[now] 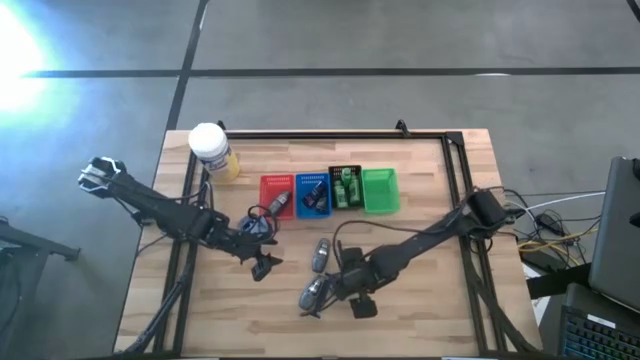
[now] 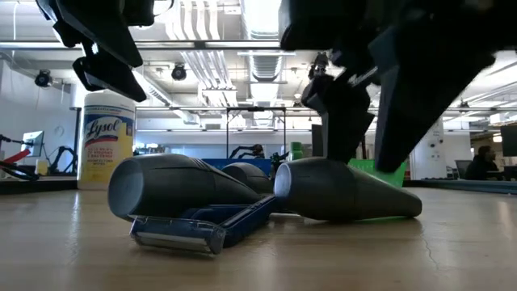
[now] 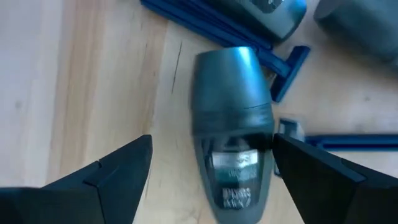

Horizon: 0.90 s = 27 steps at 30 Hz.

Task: Pick & Place Travel size toiletries
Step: Put the gray deodorant into the red bin

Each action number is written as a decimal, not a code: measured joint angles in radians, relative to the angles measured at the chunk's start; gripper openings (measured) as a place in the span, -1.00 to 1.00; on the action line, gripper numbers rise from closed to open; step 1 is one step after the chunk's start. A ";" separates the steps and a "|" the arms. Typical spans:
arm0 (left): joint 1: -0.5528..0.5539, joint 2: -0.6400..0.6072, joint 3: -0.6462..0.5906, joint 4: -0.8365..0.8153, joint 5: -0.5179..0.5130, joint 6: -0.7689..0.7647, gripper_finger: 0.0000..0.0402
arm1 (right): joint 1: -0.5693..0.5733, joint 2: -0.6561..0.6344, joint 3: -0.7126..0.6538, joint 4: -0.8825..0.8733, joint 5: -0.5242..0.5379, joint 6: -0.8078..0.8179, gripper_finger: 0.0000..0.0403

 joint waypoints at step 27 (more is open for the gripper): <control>-0.003 0.000 -0.002 -0.026 0.054 0.049 0.50 | 0.040 0.089 0.039 -0.121 0.050 0.047 0.63</control>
